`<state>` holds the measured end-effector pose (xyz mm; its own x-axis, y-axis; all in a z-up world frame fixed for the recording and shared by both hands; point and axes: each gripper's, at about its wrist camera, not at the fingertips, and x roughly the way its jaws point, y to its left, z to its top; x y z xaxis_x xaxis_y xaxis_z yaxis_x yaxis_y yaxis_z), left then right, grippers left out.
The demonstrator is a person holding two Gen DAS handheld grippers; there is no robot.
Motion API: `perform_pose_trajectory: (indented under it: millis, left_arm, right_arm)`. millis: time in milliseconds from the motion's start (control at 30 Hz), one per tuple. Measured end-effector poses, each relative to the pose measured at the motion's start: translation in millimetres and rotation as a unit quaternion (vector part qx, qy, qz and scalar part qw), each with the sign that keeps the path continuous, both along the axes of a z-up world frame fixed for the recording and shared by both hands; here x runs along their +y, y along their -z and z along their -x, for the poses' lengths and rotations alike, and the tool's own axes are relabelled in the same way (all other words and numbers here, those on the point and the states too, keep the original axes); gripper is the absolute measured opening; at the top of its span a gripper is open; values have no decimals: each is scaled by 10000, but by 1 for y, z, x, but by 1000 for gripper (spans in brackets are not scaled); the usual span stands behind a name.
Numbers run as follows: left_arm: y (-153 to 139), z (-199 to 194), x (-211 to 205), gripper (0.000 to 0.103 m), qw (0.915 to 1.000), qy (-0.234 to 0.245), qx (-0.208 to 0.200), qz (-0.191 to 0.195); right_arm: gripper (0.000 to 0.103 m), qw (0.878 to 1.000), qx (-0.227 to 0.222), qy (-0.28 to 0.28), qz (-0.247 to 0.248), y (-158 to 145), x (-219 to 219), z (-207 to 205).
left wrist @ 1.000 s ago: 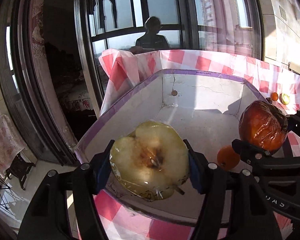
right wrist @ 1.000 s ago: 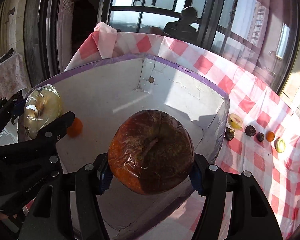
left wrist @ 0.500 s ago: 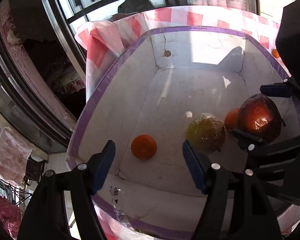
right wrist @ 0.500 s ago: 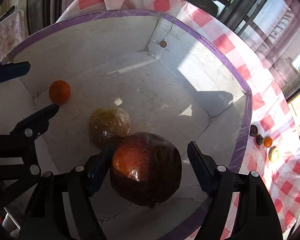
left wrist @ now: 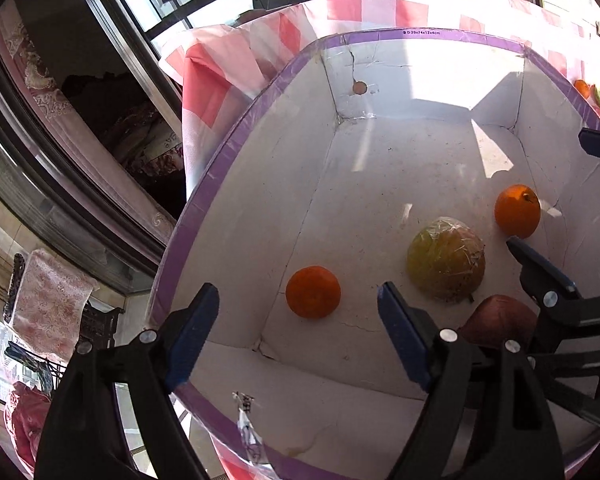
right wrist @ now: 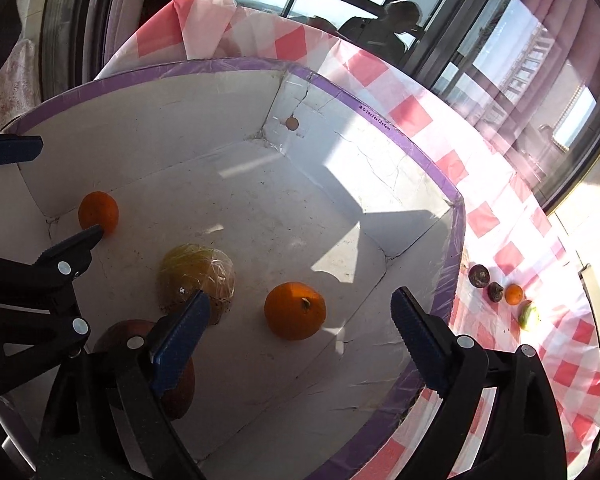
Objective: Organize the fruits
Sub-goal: 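Move both tools back over the remaining fruits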
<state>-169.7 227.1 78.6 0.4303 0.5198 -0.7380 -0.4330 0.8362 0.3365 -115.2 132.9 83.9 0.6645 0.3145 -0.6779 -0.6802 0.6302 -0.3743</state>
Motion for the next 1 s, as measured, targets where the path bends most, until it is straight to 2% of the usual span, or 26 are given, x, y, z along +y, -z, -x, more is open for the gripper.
perform_pose_trajectory:
  millis: [100,167,200,267,367,400,433,467,500,567,667,733,800,867,933,967,1000]
  left_arm:
    - [-19,15,-3,88,9975,-107,-693,-99]
    - [-37,26,-16,93,9903,-66,-1308,-470]
    - [-48,33,-26,97,9835,31,-1666,-710]
    - [-70,46,-54,101,9625,371,-2423,-1162]
    - [-89,61,-106,101,9220,1167,-3292,-1669]
    - [-92,62,-127,101,9079,1488,-3469,-1822]
    - [-91,61,-146,101,8944,1818,-3599,-1937]
    - [-90,59,-165,101,8830,2125,-3679,-1996]
    - [-86,52,-183,101,8757,2430,-3672,-1981]
    - [-79,32,-212,101,8743,2916,-3483,-1709]
    - [-67,-3,-239,101,8780,3291,-3345,-940]
    - [-59,-37,-243,101,8888,3266,-3206,-250]
    - [-46,-78,-241,101,9035,3061,-2959,498]
    - [-28,-119,-237,101,9125,2891,-2677,1103]
    - [-7,-154,-239,101,9184,2788,-2437,1391]
    - [3,-168,-239,101,9210,2740,-2338,1484]
    - [11,-180,-238,101,9223,2712,-2266,1563]
  right_arm:
    - [89,9961,-418,47,-780,-10,-21,5]
    - [89,9884,-752,189,-1309,-18,-40,8]
    - [89,9820,-884,213,-1657,-23,-53,9]
    - [89,9657,-1113,394,-2314,-33,-83,8]
    - [89,9365,-1133,819,-3216,-40,-133,-7]
    - [90,9277,-1071,1042,-3420,-40,-151,-15]
    - [96,9202,-1001,1260,-3569,-38,-167,-23]
    - [97,9132,-921,1467,-3688,-35,-183,-31]
    - [97,9076,-840,1691,-3750,-31,-199,-40]
    - [97,9007,-743,2114,-3722,-22,-226,-56]
    - [97,8895,-723,2668,-3639,-5,-267,-70]
    - [97,8822,-692,2968,-3590,4,-290,-79]
    - [97,8716,-623,3279,-3591,16,-315,-86]
    - [98,8447,-234,3578,-3974,27,-343,-94]
    - [98,8150,97,3806,-4368,38,-363,-101]
    - [98,8060,203,3870,-4474,42,-369,-104]
    - [98,8019,200,3924,-4501,43,-372,-104]
